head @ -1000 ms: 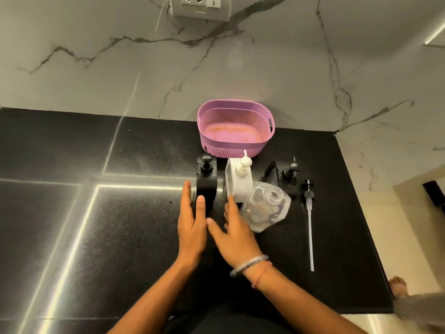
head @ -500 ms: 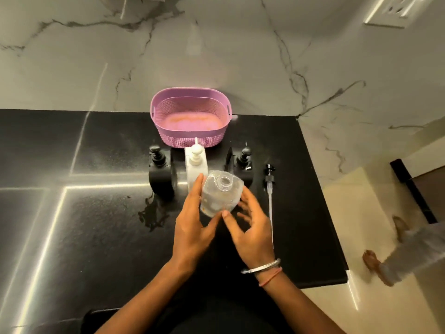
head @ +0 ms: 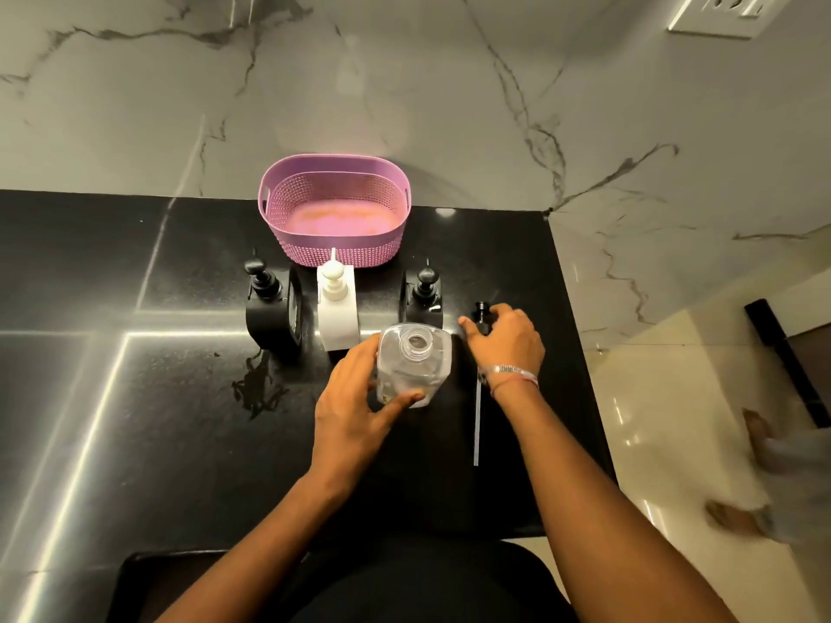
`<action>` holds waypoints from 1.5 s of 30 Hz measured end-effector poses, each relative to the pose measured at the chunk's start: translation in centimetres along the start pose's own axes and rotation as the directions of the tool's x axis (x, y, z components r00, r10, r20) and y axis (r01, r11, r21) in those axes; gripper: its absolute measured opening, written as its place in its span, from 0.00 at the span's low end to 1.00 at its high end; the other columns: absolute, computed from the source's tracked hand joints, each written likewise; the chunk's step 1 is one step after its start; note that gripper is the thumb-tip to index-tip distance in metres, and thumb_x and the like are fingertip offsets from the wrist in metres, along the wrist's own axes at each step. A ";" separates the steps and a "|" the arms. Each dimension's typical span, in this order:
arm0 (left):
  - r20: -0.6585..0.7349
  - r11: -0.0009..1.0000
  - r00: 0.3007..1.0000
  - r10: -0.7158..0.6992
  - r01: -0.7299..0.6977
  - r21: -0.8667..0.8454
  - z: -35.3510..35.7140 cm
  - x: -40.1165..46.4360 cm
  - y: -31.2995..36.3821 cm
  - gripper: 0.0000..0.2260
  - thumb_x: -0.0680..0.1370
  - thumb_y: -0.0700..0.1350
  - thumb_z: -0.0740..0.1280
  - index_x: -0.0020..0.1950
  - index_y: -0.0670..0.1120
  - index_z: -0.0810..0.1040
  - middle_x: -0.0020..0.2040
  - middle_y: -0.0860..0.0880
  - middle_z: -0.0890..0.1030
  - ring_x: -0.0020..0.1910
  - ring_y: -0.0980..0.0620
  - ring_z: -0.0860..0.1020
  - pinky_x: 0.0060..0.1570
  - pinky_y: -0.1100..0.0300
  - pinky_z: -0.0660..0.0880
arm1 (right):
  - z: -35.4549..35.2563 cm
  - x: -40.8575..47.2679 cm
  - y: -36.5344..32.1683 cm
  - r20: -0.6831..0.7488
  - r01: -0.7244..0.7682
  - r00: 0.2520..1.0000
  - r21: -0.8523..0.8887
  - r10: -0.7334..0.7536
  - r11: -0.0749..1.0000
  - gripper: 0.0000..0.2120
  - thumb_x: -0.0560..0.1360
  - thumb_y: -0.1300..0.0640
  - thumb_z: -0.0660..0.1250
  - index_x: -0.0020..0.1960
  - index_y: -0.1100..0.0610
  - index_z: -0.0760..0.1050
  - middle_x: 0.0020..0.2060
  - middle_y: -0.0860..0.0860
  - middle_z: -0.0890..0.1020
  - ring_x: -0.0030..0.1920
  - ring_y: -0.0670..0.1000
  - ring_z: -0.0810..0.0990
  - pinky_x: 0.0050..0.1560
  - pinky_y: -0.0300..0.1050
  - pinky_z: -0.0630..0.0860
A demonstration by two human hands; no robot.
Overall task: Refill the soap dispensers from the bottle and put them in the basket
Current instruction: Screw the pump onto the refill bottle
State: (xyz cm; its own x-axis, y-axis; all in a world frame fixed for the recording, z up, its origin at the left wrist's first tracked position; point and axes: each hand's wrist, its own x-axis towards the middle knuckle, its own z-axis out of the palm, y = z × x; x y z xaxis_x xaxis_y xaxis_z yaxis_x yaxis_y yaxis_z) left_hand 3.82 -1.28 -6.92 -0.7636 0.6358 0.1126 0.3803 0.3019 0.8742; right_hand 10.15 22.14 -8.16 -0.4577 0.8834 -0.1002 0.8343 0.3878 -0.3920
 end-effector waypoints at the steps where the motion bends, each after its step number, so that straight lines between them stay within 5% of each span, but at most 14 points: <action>1: 0.002 1.000 1.000 -0.005 0.005 -0.003 0.0 0.1 -0.1 0.36 0.75 0.62 0.77 0.79 0.52 0.71 0.71 0.60 0.76 0.71 0.56 0.75 0.62 0.50 0.81 | 0.6 0.8 0.1 0.000 0.010 1.000 -0.023 -0.010 1.000 0.22 0.76 0.39 0.72 0.61 0.54 0.82 0.54 0.55 0.84 0.54 0.59 0.83 0.53 0.53 0.80; 5: 0.026 1.000 0.999 -0.030 0.030 -0.008 -0.3 0.2 -0.3 0.36 0.74 0.61 0.77 0.79 0.54 0.71 0.71 0.60 0.75 0.71 0.54 0.75 0.62 0.49 0.81 | 0.0 1.2 0.1 -0.044 0.051 0.998 0.135 -0.045 0.990 0.11 0.75 0.47 0.73 0.47 0.55 0.85 0.42 0.54 0.86 0.46 0.59 0.85 0.48 0.51 0.82; 7: 0.037 0.999 0.999 -0.032 0.033 -0.015 -0.2 0.1 -0.5 0.37 0.74 0.61 0.78 0.79 0.54 0.70 0.72 0.61 0.75 0.72 0.54 0.75 0.63 0.48 0.81 | -2.8 0.6 -0.5 -0.198 0.128 0.978 0.337 -0.063 0.933 0.12 0.76 0.46 0.73 0.46 0.55 0.85 0.38 0.52 0.85 0.41 0.55 0.85 0.44 0.52 0.83; 11: 0.029 0.999 0.999 -0.033 0.034 -0.017 0.0 0.0 -0.6 0.37 0.73 0.58 0.80 0.79 0.56 0.70 0.71 0.64 0.74 0.72 0.55 0.75 0.63 0.48 0.80 | -12.9 -3.2 -4.1 -0.631 0.468 0.776 0.542 -0.030 0.698 0.15 0.79 0.44 0.74 0.52 0.56 0.86 0.40 0.50 0.86 0.35 0.48 0.84 0.37 0.45 0.80; 14: 0.041 1.000 0.999 -0.008 0.008 -0.015 0.2 0.0 -0.3 0.36 0.73 0.58 0.79 0.79 0.57 0.69 0.68 0.69 0.73 0.70 0.57 0.75 0.63 0.50 0.81 | -18.8 -6.9 -6.6 -0.790 0.672 0.613 0.517 -0.006 0.530 0.15 0.80 0.47 0.73 0.58 0.58 0.83 0.48 0.53 0.87 0.37 0.51 0.87 0.36 0.47 0.81; 20: 0.064 1.000 0.998 0.020 -0.020 -0.001 0.2 0.2 -0.6 0.36 0.74 0.57 0.79 0.78 0.60 0.67 0.66 0.74 0.71 0.68 0.57 0.75 0.64 0.48 0.80 | -20.1 -11.0 -9.4 -0.880 0.818 0.444 0.319 -0.171 0.478 0.13 0.82 0.52 0.71 0.62 0.58 0.77 0.52 0.58 0.85 0.38 0.55 0.86 0.32 0.51 0.79; 23: 0.069 1.000 0.997 0.020 -0.021 0.003 0.1 0.3 -0.7 0.36 0.74 0.59 0.79 0.79 0.60 0.67 0.65 0.70 0.73 0.68 0.57 0.75 0.65 0.47 0.79 | -18.6 -12.1 -10.1 -0.850 0.815 0.467 0.305 -0.246 0.492 0.10 0.81 0.56 0.73 0.59 0.60 0.79 0.48 0.57 0.84 0.36 0.52 0.84 0.32 0.41 0.75; 27: 0.080 1.000 0.997 0.020 -0.019 -0.009 0.0 0.4 -0.8 0.36 0.75 0.60 0.78 0.79 0.60 0.67 0.66 0.64 0.75 0.67 0.55 0.77 0.63 0.48 0.80 | -16.0 -12.6 -10.1 -0.732 0.759 0.607 0.419 -0.309 0.498 0.11 0.79 0.59 0.75 0.56 0.65 0.81 0.46 0.57 0.83 0.39 0.48 0.82 0.40 0.32 0.74; 34: 0.111 1.000 0.993 0.025 -0.025 -0.005 -0.3 0.4 -0.8 0.36 0.75 0.61 0.77 0.79 0.63 0.65 0.68 0.65 0.74 0.68 0.57 0.76 0.65 0.48 0.79 | -10.1 -12.1 -7.9 -0.397 0.615 0.785 0.583 -0.475 0.531 0.17 0.79 0.55 0.74 0.64 0.62 0.80 0.54 0.54 0.84 0.57 0.50 0.85 0.55 0.51 0.84; 45: 0.141 1.000 0.990 0.010 -0.007 -0.017 -0.6 0.5 -1.0 0.36 0.76 0.58 0.77 0.80 0.64 0.65 0.67 0.63 0.75 0.69 0.57 0.76 0.65 0.47 0.79 | -7.6 -12.0 -6.0 -0.248 0.582 0.806 0.501 -0.538 0.640 0.19 0.79 0.49 0.73 0.65 0.58 0.80 0.56 0.48 0.86 0.59 0.44 0.84 0.59 0.44 0.82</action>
State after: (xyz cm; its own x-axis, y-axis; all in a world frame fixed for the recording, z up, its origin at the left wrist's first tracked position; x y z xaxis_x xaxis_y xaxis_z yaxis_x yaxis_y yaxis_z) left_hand 2.77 -1.66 -7.47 -0.6789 0.7323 0.0534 0.3770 0.2852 0.8812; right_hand 13.03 11.19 2.33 -0.7413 0.5684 0.3571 0.1136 0.6306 -0.7678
